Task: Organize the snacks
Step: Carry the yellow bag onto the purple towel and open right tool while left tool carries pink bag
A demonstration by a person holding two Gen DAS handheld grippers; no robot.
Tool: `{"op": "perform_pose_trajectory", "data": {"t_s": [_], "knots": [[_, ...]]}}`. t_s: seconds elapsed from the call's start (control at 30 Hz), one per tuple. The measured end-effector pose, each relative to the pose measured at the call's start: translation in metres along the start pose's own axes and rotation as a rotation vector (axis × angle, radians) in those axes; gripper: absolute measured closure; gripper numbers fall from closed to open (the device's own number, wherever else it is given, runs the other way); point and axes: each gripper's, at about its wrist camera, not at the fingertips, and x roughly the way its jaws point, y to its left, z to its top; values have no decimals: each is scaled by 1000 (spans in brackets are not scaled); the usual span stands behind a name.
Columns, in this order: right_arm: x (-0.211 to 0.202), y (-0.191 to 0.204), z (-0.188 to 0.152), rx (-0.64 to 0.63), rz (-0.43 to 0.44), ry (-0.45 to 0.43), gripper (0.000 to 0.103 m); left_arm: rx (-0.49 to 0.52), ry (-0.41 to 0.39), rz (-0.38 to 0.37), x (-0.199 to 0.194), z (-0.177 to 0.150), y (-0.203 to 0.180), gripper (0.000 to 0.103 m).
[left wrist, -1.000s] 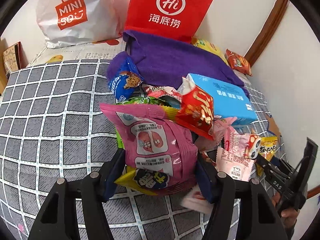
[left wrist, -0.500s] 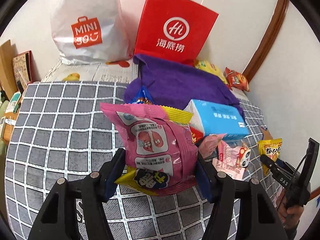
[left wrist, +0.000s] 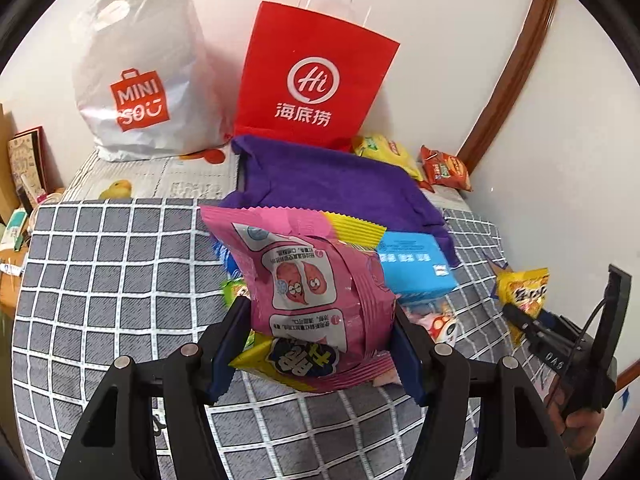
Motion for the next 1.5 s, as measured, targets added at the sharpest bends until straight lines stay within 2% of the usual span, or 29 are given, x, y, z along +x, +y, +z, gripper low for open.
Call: {"op": "perform_pose_trajectory", "data": {"t_s": [0.2,0.3,0.6,0.87,1.13,1.5], "knots": [[0,-3,3,23,6,-12,49,17,-7,-5,0,8,-11,40],[7,-3,6,22,-12,24,50,26,1,-4,1,12,-15,40],[11,-10,9,44,-49,0,50,31,12,-11,4,23,-19,40],[12,-6,22,34,-7,-8,50,48,12,-29,8,35,-26,40],[11,1,57,22,32,-44,50,69,14,-35,16,56,-36,40],[21,18,103,-14,35,-84,50,111,17,-55,31,94,-48,40]]}}
